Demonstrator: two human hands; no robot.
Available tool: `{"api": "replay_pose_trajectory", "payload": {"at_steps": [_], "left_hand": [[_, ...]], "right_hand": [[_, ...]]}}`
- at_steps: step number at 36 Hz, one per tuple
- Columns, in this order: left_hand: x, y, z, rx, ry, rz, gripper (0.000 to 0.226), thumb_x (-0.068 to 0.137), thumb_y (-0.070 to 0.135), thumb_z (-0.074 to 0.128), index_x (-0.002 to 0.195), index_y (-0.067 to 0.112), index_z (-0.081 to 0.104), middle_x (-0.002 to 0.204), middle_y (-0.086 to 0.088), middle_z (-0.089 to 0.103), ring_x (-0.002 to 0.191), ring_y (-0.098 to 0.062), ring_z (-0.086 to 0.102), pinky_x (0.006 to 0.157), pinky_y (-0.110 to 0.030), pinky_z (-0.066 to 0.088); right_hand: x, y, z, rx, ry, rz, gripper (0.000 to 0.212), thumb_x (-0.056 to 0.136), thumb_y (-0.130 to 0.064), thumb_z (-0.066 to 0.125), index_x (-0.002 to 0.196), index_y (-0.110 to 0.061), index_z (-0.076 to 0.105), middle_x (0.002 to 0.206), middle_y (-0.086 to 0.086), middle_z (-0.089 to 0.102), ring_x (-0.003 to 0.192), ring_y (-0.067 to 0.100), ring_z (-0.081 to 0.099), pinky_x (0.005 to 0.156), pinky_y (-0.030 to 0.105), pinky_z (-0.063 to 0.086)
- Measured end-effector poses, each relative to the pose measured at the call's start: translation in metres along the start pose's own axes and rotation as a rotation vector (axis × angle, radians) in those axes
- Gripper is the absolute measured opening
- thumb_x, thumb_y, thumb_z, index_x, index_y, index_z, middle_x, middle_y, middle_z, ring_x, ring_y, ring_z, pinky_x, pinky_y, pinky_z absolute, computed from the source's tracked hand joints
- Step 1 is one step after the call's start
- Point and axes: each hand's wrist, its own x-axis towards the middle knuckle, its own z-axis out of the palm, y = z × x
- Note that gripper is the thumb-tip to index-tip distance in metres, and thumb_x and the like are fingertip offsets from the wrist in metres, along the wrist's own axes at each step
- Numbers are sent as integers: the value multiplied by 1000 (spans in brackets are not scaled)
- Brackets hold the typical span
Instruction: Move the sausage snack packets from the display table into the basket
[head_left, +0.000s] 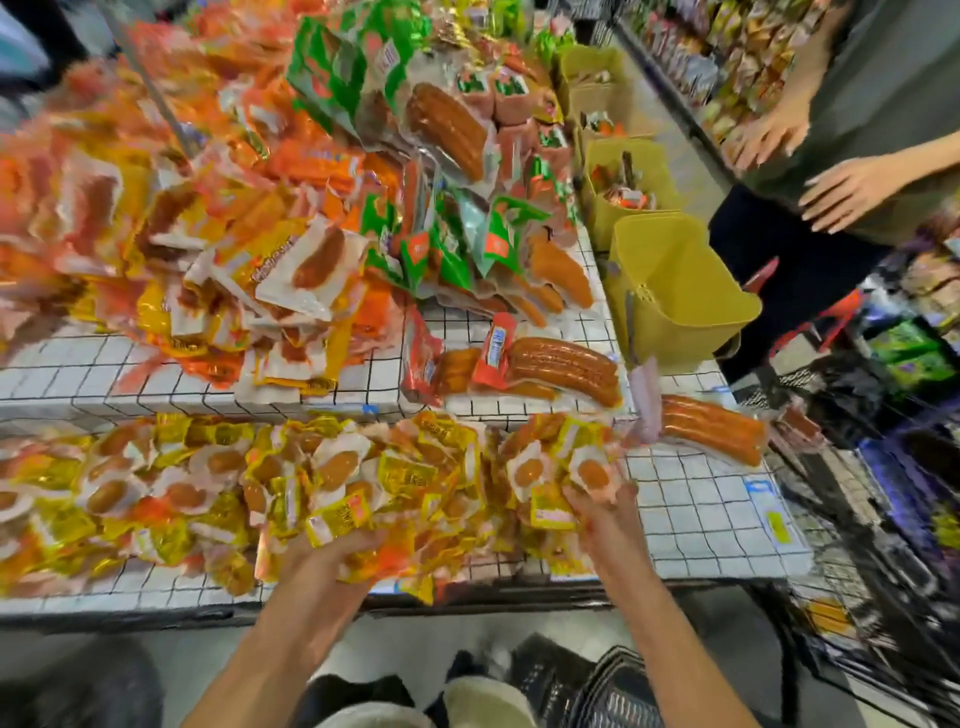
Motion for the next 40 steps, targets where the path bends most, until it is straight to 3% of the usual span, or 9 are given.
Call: {"api": "replay_pose_trajectory", "payload": {"at_steps": [3, 6, 11, 16, 22, 26, 32, 36, 40], "left_hand": [[6, -8, 8, 10, 24, 2, 83, 82, -16, 63, 149, 19, 28, 95, -7, 68, 78, -27, 76, 66, -44, 61], [19, -13, 6, 17, 21, -27, 105, 65, -12, 76, 155, 0, 22, 135, -22, 59, 117, -39, 64, 94, -55, 55], [34, -13, 8, 24, -8, -55, 89, 73, -11, 73, 152, -1, 32, 140, -22, 57, 125, -40, 58, 98, -55, 53], [41, -9, 18, 49, -44, -72, 99, 60, -7, 75, 150, 4, 35, 137, -24, 58, 122, -41, 60, 80, -49, 58], [46, -14, 29, 68, -90, -113, 128, 51, -2, 91, 158, 18, 24, 163, -11, 28, 146, -36, 36, 114, -62, 35], [43, -20, 44, 152, -168, -220, 95, 49, -1, 88, 138, -3, 53, 134, -21, 62, 128, -41, 56, 105, -63, 44], [43, -29, 87, 149, -227, -296, 142, 50, -7, 85, 161, 18, 1, 139, -14, 55, 124, -28, 61, 78, -45, 58], [53, -36, 111, 208, -367, -181, 105, 62, 1, 86, 138, 38, 25, 92, 8, 75, 77, -5, 75, 55, -28, 58], [71, -52, 127, 771, -262, 383, 81, 83, 26, 82, 143, 53, 35, 138, 35, 44, 129, 10, 40, 100, -24, 43]], "right_hand": [[16, 20, -3, -545, 111, -208, 84, 81, -5, 81, 148, -26, 34, 138, 4, 53, 130, 26, 53, 117, 49, 37], [22, 42, -10, -895, 206, -396, 94, 77, -12, 83, 154, -18, 30, 150, 13, 39, 145, 35, 30, 121, 28, 6], [21, 46, -15, -1037, 220, -617, 90, 88, -25, 73, 161, -20, 20, 169, 5, 9, 157, 27, 3, 124, 58, 4], [19, 36, -14, -1042, 87, -603, 80, 93, -43, 59, 157, -6, 28, 163, 10, 30, 149, 38, 28, 123, 60, 14], [-1, 12, -16, -845, 146, -496, 75, 94, -39, 66, 156, -43, 24, 166, -11, 16, 156, 14, 10, 121, 60, 24], [-23, -11, -3, -652, -6, -446, 63, 96, -62, 53, 153, -46, 31, 156, -24, 37, 144, 2, 38, 112, 36, 46], [-34, -43, 14, -412, -137, -328, 66, 85, -72, 59, 146, -57, 39, 150, -38, 37, 136, -16, 37, 105, 19, 39], [-22, -57, 2, -369, 60, -473, 42, 96, -43, 63, 137, -44, 56, 136, -24, 61, 124, -4, 58, 87, 8, 49], [2, -43, -2, -628, 86, -453, 44, 102, -38, 58, 144, -41, 48, 143, -16, 55, 136, 5, 49, 109, 38, 47]]}}
